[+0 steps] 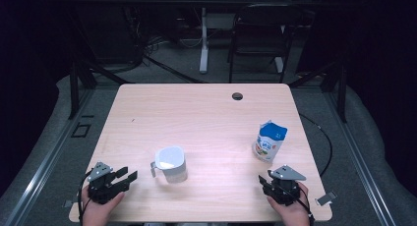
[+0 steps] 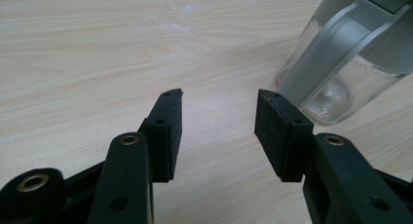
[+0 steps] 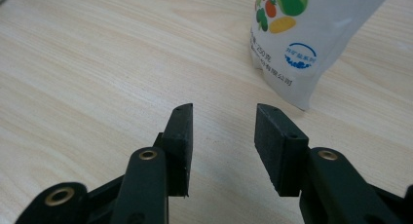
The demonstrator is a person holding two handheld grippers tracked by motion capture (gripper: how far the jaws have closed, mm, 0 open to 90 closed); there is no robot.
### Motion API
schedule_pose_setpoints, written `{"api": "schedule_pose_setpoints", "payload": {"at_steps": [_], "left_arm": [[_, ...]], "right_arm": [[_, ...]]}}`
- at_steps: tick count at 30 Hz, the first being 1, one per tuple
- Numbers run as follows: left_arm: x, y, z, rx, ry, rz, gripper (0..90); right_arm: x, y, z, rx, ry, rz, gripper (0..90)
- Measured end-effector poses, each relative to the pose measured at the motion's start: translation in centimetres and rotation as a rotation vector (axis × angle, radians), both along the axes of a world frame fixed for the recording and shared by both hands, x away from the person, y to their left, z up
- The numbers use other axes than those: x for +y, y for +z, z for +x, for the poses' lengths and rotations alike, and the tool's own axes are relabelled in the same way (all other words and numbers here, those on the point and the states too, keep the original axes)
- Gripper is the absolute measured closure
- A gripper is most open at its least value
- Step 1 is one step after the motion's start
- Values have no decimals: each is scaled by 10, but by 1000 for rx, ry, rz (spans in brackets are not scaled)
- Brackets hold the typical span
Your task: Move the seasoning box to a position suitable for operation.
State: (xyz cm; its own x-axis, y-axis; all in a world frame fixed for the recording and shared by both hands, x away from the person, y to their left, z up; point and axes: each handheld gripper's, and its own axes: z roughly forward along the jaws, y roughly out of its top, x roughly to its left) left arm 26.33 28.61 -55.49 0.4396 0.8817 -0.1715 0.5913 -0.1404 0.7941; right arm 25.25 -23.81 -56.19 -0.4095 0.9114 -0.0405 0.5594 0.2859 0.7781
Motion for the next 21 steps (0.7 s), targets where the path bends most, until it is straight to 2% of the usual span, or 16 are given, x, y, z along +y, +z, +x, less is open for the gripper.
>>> {"api": "schedule_pose_setpoints", "payload": {"at_steps": [2, 4, 8, 10, 13, 14, 16, 21], "left_arm": [[1, 0, -2, 3, 4, -28, 526], [2, 0, -4, 11, 9, -19, 516], [2, 4, -2, 8, 13, -17, 509], [1, 9, 1, -14, 13, -31, 503], [-1, 11, 2, -23, 1, -20, 506], [-2, 11, 2, -16, -28, -20, 506], [-3, 9, 3, -20, -63, -28, 506], [-7, 9, 5, -16, -68, -48, 494]], "right_arm": [[-2, 1, 0, 0, -9, 8, 584], [-2, 3, -2, -16, -26, 25, 576], [-5, 5, -7, -24, -9, 42, 576], [-8, 3, -11, -11, 13, 15, 578], [-12, 4, -13, 3, 18, 21, 576], [-12, 4, -13, 3, 18, 21, 576], [-15, 8, -12, -4, 15, 56, 559], [-16, 10, -13, -35, -12, 53, 517]]}}
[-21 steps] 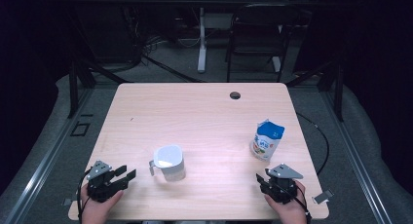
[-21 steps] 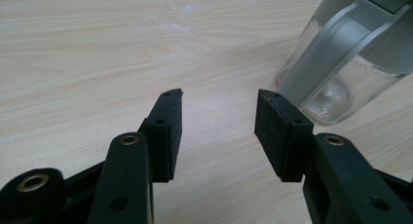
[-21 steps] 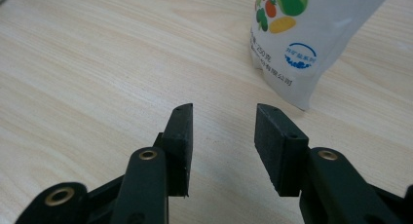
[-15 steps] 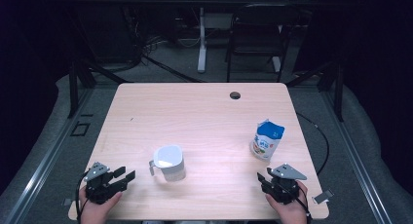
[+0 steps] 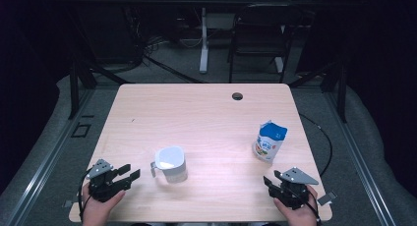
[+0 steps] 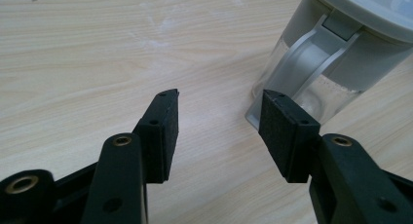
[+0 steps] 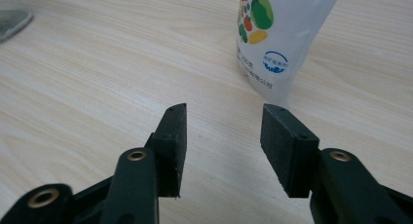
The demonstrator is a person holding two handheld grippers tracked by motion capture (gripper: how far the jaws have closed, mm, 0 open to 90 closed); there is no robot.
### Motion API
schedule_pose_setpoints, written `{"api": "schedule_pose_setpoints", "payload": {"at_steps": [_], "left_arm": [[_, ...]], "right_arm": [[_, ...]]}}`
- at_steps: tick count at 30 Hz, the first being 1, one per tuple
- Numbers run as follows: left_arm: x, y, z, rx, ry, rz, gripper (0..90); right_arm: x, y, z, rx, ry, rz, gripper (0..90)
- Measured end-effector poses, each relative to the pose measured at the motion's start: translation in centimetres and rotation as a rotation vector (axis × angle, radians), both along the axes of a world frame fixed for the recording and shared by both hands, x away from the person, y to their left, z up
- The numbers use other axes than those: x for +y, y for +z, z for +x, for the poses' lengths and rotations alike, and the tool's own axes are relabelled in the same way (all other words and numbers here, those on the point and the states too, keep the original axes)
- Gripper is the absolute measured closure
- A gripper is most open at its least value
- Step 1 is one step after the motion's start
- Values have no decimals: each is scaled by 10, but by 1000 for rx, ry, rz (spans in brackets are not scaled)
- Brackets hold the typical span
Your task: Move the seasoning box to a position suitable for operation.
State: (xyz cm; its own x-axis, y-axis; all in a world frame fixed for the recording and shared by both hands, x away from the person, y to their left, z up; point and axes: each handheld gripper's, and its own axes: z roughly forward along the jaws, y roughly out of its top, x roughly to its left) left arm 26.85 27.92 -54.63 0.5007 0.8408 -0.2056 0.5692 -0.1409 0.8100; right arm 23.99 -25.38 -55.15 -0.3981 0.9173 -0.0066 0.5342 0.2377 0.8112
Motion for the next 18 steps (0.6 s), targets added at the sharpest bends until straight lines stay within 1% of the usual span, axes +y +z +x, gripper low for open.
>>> {"api": "schedule_pose_setpoints", "payload": {"at_steps": [3, 4, 7, 8, 10, 11, 12, 14, 16, 18], "left_arm": [[-5, 0, -1, -2, -28, 32, 479], [-6, 1, 0, -7, -37, 38, 475], [-8, 3, 0, -2, -48, 37, 458], [-10, 3, 0, -9, -48, 32, 458], [-13, 4, 1, -3, -45, 46, 460], [-15, 3, 1, -3, -44, 47, 461], [-16, 4, 1, 0, -56, 42, 466], [-21, 4, 0, -9, -74, 32, 475], [-26, 4, 0, -10, -93, 52, 477], [-30, 3, 0, -5, -96, 57, 477]], "right_arm": [[0, 0, 1, 11, -2, 14, 551], [0, 0, 1, 10, -5, 11, 567], [0, 2, 1, -1, -4, 4, 604], [0, 2, 1, -2, 5, 10, 622], [0, 2, 1, -4, 9, 12, 647], [0, 3, 2, 3, 14, 11, 647], [0, 2, 2, 9, 25, 19, 654], [2, 1, 3, 17, 35, 10, 666], [4, 0, 3, 18, 45, 3, 664], [5, -1, 3, 9, 45, 10, 653]]}}
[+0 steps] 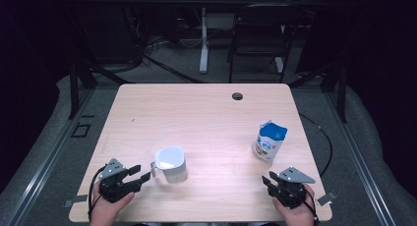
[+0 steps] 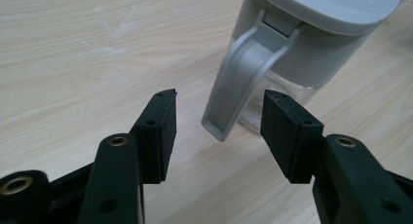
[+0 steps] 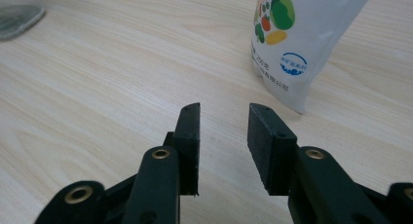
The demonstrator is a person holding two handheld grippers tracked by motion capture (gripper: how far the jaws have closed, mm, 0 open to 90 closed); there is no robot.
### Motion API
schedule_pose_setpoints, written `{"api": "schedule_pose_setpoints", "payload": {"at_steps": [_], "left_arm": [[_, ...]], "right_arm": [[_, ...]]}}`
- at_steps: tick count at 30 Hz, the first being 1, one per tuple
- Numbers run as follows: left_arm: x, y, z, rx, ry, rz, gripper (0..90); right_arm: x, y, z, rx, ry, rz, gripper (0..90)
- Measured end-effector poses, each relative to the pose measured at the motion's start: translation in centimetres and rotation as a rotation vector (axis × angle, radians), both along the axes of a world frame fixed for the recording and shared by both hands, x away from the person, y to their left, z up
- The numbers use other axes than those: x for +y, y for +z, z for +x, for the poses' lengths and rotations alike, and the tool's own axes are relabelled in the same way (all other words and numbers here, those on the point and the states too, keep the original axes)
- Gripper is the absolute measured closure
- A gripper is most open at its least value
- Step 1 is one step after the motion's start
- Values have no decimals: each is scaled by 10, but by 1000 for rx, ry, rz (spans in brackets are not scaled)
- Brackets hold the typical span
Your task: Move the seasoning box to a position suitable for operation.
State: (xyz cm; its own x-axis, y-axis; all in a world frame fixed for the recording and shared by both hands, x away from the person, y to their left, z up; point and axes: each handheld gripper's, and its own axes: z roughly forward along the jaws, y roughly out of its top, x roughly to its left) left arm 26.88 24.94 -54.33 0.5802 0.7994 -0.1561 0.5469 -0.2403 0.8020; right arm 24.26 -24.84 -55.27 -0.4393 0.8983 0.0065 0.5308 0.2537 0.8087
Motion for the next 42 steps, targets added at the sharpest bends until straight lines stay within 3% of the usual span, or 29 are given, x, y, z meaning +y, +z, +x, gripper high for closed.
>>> {"api": "schedule_pose_setpoints", "payload": {"at_steps": [6, 13, 22, 33, 38, 42], "left_arm": [[-13, -4, 6, 10, 5, 22, 529], [-22, -5, 13, 13, 4, 39, 546], [-28, -4, 18, 5, 15, 38, 582], [-31, -2, 20, 2, 6, 58, 626], [-32, -2, 19, -17, 0, 98, 652], [-35, -2, 18, -45, -2, 131, 673]], "right_arm": [[2, -2, 0, -15, -13, 28, 576], [5, -4, 1, -17, -4, 26, 509], [8, -6, 1, -25, 28, -12, 554], [11, -5, 1, -34, 26, -20, 602], [13, -6, 1, -19, 32, -34, 659], [15, -7, 2, -18, 28, -26, 652]]}}
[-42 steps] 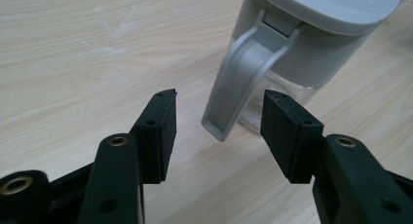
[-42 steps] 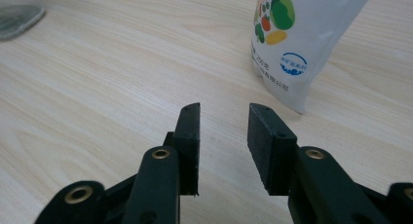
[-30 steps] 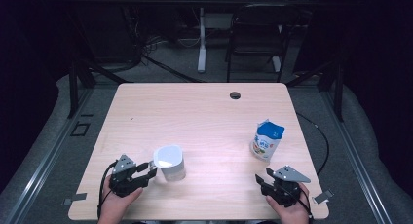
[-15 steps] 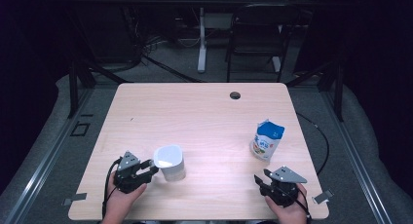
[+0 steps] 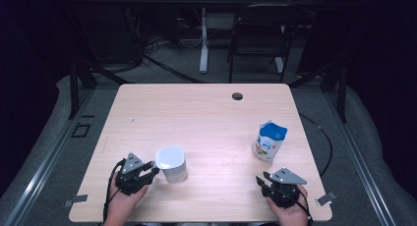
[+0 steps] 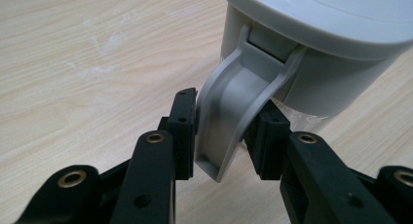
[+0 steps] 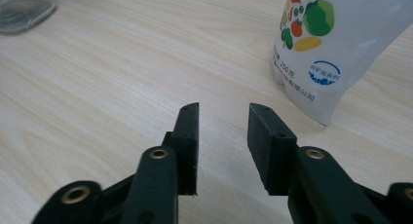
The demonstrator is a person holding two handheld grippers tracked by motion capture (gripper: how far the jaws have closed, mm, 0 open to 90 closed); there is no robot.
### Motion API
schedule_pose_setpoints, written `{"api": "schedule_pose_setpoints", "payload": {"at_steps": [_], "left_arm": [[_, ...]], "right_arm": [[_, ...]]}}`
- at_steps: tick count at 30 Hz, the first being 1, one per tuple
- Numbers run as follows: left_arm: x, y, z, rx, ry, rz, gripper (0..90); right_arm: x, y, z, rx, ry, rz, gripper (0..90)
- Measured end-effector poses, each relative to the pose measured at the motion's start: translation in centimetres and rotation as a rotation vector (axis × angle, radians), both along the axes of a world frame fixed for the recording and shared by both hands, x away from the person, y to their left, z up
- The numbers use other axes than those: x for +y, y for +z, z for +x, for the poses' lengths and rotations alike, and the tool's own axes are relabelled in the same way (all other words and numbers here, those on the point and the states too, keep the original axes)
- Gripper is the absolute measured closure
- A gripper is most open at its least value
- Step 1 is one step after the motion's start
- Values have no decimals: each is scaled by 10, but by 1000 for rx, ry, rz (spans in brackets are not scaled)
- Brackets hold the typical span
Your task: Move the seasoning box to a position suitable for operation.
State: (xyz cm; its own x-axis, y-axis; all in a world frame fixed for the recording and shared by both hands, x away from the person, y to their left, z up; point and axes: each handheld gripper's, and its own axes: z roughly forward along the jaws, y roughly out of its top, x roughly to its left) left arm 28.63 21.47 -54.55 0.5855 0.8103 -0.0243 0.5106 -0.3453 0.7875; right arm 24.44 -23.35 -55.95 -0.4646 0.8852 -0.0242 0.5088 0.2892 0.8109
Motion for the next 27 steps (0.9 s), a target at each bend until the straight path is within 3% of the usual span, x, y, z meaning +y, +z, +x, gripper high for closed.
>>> {"api": "schedule_pose_setpoints", "payload": {"at_steps": [9, 15, 21, 27], "left_arm": [[-3, -1, -3, -32, 3, 35, 695], [-4, -1, -4, -34, -1, 38, 697], [-7, -1, -5, -40, -13, 41, 699], [-11, 0, -9, -49, -26, 42, 700]], "right_arm": [[3, 0, 0, -29, 22, 20, 586], [4, 0, 0, -19, 24, -2, 608], [3, 1, 0, -25, 31, 10, 641], [4, 0, 1, 17, 55, 33, 664]]}}
